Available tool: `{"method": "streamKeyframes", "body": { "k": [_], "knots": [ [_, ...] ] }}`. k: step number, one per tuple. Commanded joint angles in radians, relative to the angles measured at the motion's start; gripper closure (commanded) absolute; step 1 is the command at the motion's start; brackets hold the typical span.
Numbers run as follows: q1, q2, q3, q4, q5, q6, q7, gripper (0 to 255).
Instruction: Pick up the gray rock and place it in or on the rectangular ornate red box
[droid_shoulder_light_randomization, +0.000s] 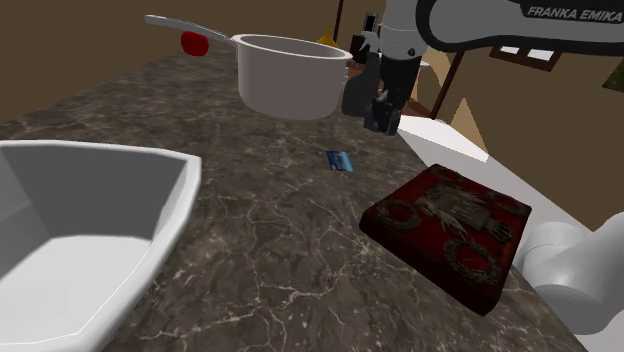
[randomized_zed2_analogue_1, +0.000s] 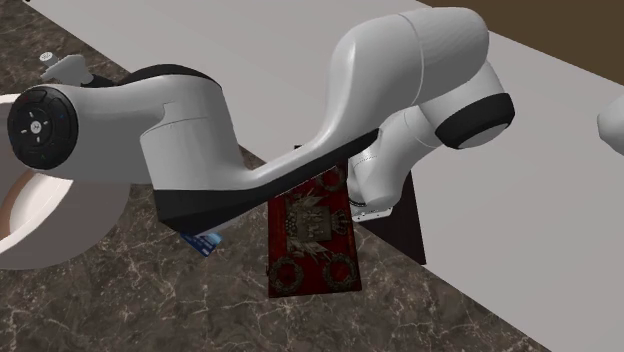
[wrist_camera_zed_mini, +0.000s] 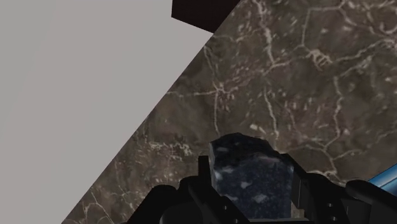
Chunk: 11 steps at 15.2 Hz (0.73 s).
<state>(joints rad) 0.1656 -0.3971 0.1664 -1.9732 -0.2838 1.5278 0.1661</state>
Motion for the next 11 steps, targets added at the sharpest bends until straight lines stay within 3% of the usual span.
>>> {"method": "streamKeyframes", "body": {
  "k": [1, 11],
  "knots": [
    [-0.001, 0.003, 0.001, 0.03, -0.001, -0.026, -0.008, 255],
    [-0.007, 0.05, 0.009, 0.21, -0.01, -0.155, -0.042, 255]
  ]
}}
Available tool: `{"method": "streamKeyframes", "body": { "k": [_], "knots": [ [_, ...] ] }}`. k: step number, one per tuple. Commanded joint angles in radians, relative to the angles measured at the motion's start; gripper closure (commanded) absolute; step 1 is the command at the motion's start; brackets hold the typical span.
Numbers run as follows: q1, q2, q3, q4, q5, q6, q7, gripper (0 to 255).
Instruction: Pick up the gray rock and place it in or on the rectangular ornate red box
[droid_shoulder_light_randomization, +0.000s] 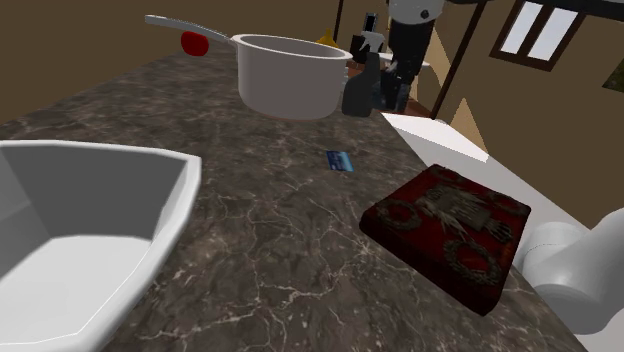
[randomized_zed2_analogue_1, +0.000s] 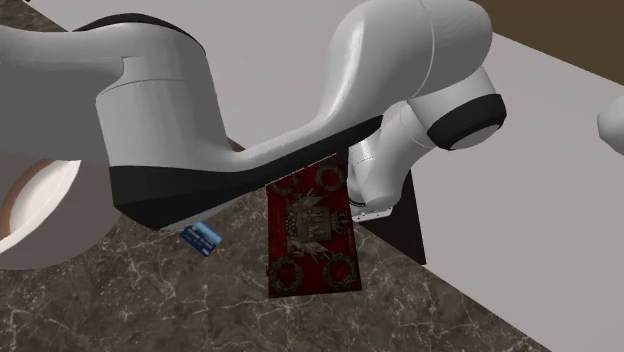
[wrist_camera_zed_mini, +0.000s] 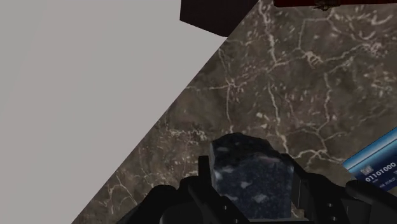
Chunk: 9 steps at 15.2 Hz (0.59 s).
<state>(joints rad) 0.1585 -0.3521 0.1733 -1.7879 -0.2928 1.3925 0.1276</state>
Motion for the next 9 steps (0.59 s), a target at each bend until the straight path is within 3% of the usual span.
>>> {"method": "streamKeyframes", "body": {
  "k": [1, 3, 9],
  "knots": [
    [-0.001, 0.011, 0.004, 0.045, -0.002, -0.033, -0.007, 255],
    [-0.002, 0.019, 0.005, 0.07, -0.004, -0.05, -0.011, 255],
    [0.039, -0.13, 0.064, -0.036, 0.05, -0.116, 0.068, 255]
  ]
}}
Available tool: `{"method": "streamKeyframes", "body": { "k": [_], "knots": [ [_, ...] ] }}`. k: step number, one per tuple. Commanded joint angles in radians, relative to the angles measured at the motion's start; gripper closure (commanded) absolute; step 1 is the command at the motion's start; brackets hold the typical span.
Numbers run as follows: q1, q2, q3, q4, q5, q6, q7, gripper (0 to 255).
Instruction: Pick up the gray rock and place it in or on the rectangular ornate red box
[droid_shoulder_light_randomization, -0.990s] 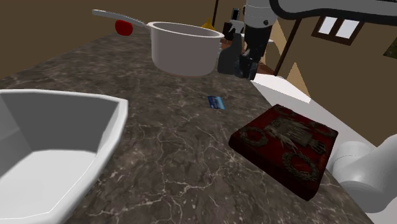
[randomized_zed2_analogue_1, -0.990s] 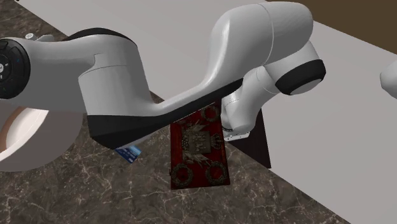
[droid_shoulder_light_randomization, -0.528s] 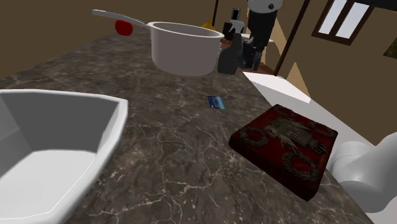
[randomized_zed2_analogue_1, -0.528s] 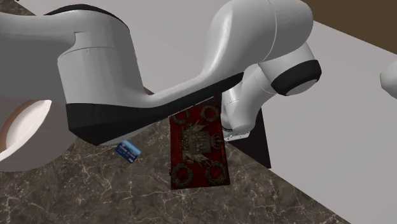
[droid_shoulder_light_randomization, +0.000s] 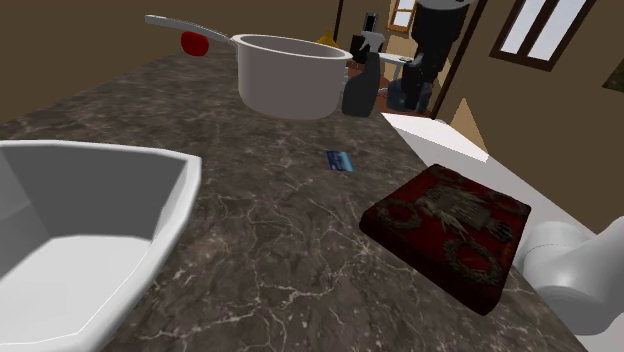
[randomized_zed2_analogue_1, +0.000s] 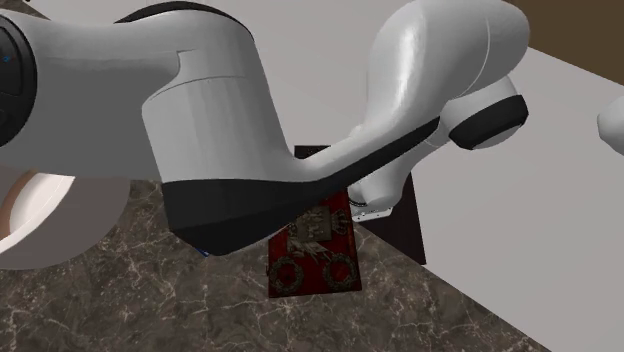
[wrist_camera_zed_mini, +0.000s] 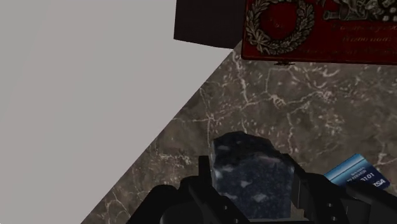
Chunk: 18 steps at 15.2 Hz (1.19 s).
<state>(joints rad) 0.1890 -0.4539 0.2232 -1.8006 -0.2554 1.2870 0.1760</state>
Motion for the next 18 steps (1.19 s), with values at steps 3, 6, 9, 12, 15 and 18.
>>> {"method": "streamKeyframes", "body": {
  "k": [3, 6, 9, 12, 15, 18],
  "knots": [
    [0.029, -0.092, 0.047, -0.058, 0.045, -0.051, 0.062, 255],
    [0.049, -0.15, 0.084, -0.082, 0.083, -0.094, 0.106, 255],
    [0.067, -0.2, 0.125, -0.094, 0.124, -0.14, 0.154, 255],
    [0.083, -0.243, 0.168, -0.096, 0.169, -0.187, 0.204, 255],
    [0.096, -0.281, 0.216, -0.086, 0.222, -0.238, 0.262, 255],
    [0.104, -0.306, 0.216, -0.146, 0.232, -0.203, 0.267, 255]
  ]
}}
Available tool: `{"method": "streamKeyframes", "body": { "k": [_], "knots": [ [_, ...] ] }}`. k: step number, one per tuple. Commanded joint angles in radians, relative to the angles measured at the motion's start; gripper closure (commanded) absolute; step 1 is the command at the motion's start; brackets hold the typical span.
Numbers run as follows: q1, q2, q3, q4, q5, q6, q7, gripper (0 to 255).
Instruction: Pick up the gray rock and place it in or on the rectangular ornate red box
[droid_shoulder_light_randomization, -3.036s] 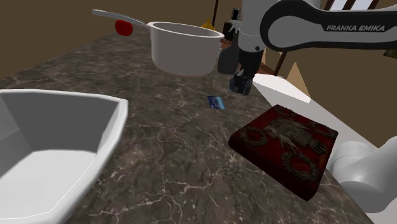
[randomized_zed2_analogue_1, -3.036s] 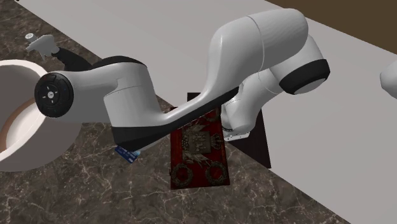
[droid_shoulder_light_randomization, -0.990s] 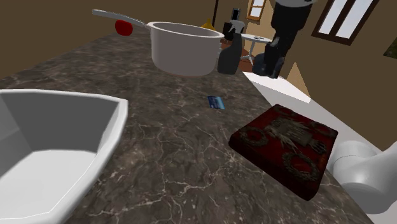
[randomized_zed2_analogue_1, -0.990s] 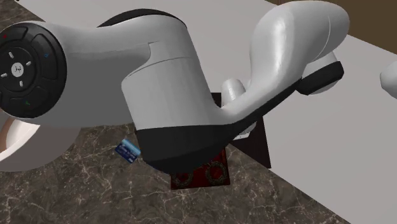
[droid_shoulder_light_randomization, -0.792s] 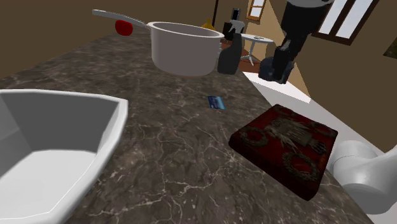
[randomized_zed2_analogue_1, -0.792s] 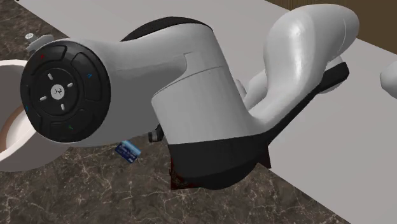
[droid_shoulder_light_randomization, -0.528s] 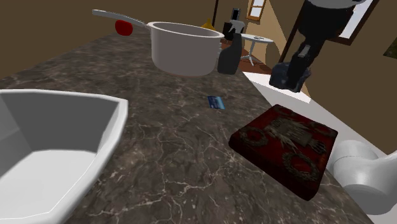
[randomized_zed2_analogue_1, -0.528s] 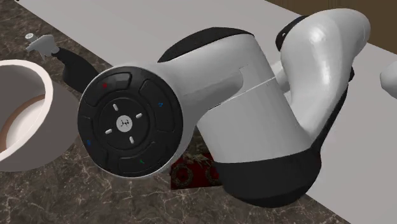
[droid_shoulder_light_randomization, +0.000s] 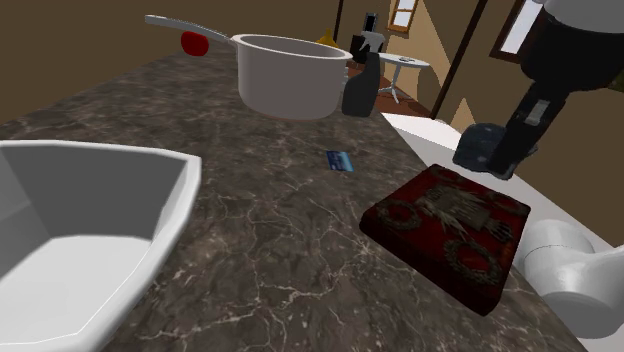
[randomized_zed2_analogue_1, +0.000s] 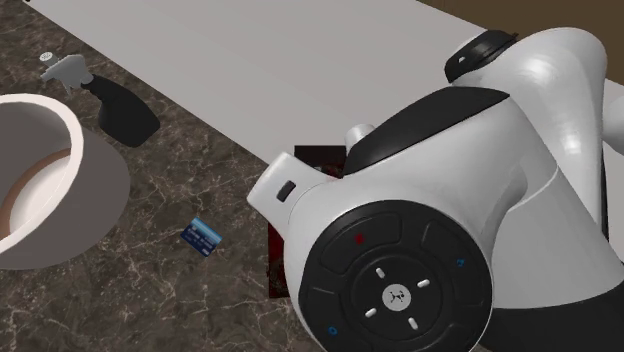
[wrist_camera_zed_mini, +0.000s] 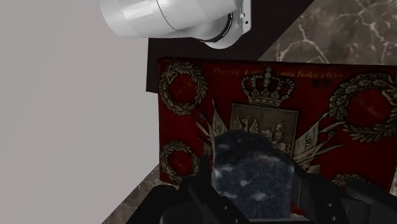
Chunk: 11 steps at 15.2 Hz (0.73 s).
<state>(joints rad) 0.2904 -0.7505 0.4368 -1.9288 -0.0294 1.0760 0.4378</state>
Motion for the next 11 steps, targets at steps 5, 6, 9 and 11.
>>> {"method": "streamKeyframes", "body": {
  "k": [5, 6, 9, 11],
  "knots": [
    [0.016, -0.047, 0.004, -0.113, 0.021, 0.065, 0.014, 255],
    [0.019, -0.054, 0.005, -0.131, 0.024, 0.076, 0.016, 255],
    [0.027, -0.074, 0.008, -0.185, 0.034, 0.11, 0.022, 255],
    [0.033, -0.089, 0.011, -0.229, 0.042, 0.138, 0.027, 255]
  ]
}}
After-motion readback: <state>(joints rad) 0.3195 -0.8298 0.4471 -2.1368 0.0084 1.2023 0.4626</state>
